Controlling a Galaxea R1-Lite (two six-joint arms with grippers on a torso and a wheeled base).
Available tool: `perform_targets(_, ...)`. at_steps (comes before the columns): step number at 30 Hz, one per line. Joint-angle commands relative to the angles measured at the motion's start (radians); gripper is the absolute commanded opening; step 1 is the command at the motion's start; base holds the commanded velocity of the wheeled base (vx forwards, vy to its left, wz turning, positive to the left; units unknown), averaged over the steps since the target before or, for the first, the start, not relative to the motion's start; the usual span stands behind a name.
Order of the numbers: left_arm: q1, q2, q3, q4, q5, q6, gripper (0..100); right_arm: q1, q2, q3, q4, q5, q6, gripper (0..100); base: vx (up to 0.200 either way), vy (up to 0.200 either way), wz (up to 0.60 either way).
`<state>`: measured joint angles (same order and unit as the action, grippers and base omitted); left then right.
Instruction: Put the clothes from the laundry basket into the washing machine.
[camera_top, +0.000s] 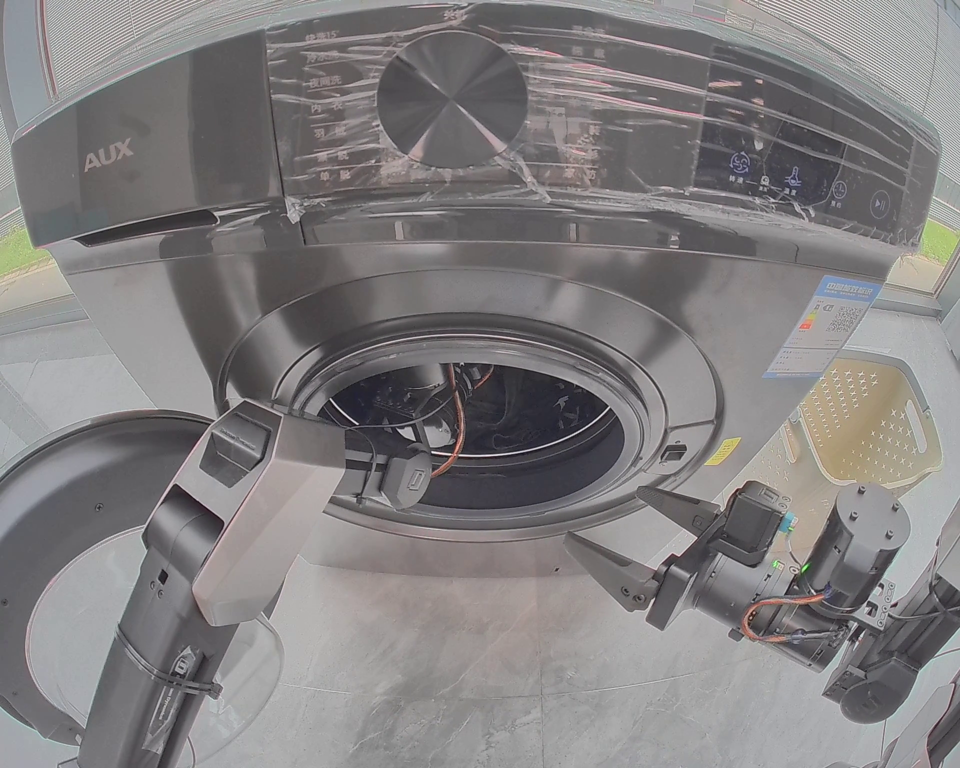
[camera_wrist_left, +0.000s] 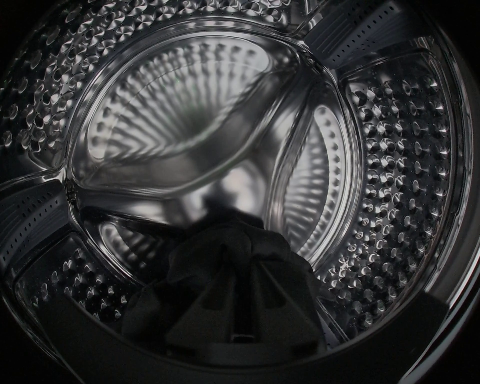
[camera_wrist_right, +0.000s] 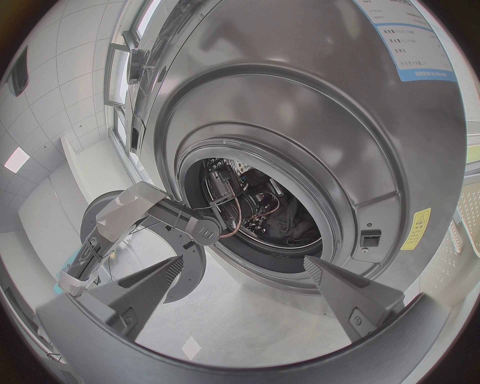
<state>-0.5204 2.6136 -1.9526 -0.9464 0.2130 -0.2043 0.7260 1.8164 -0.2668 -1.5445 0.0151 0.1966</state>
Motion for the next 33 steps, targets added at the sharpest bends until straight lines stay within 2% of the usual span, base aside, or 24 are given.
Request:
perform_targets(1,-0.003,0.034,-0.005,0.003,0.014,0.002,100,0.000,0.000,0.000,0.000,0.002,0.000,100,0.000,0.000,0.00)
perform_targets(7,-0.027,-0.035,0.093,0.012,0.014,0.000,100,0.000,0.000,0.001,0.000,0.002,0.000,100,0.000,0.000,0.00)
perform_targets(8,-0.043,-0.095,0.215,0.011,0.014,0.005,100,0.000,0.001,0.003,0.000,0.002,0.000,100,0.000,0.000,0.00)
perform_targets(9,-0.043,-0.095,0.215,0.011,0.014,0.005,100,0.000,0.001,0.003,0.000,0.002,0.000,100,0.000,0.000,0.00)
perform_targets(10,-0.069,-0.152,0.343,0.003,0.013,0.013,100,0.000,0.001,0.004,0.000,0.002,0.000,100,0.000,0.000,0.00)
perform_targets(13,-0.098,-0.242,0.554,-0.012,-0.003,0.052,100,0.000,-0.002,0.012,0.000,0.000,0.000,100,0.000,0.000,0.00)
perform_targets(14,-0.098,-0.242,0.554,-0.012,-0.003,0.052,100,0.000,-0.002,0.012,0.000,0.000,0.000,100,0.000,0.000,0.00)
perform_targets(15,-0.122,-0.299,0.687,-0.051,-0.014,0.078,100,0.000,-0.008,0.017,0.000,-0.001,0.000,100,0.000,0.000,0.00)
perform_targets(17,-0.150,-0.346,0.796,-0.104,-0.037,0.094,100,0.000,-0.015,0.029,0.000,-0.003,0.000,100,0.000,0.000,0.00)
perform_targets(19,-0.197,-0.451,1.018,-0.166,-0.078,0.114,100,0.001,-0.035,0.054,0.000,-0.003,0.000,100,0.000,0.000,0.00)
perform_targets(22,-0.265,-0.555,1.176,-0.192,-0.081,0.108,100,0.001,-0.065,0.081,0.000,-0.004,0.000,100,0.000,0.000,0.00)
perform_targets(28,-0.331,-0.761,1.428,-0.253,-0.072,0.112,100,0.021,-0.166,0.176,0.000,-0.018,0.004,100,0.000,0.000,0.00)
perform_targets(33,-0.320,-0.946,1.549,-0.262,-0.072,0.103,100,-0.007,-0.292,0.262,0.001,-0.032,0.001,100,0.000,0.000,0.00)
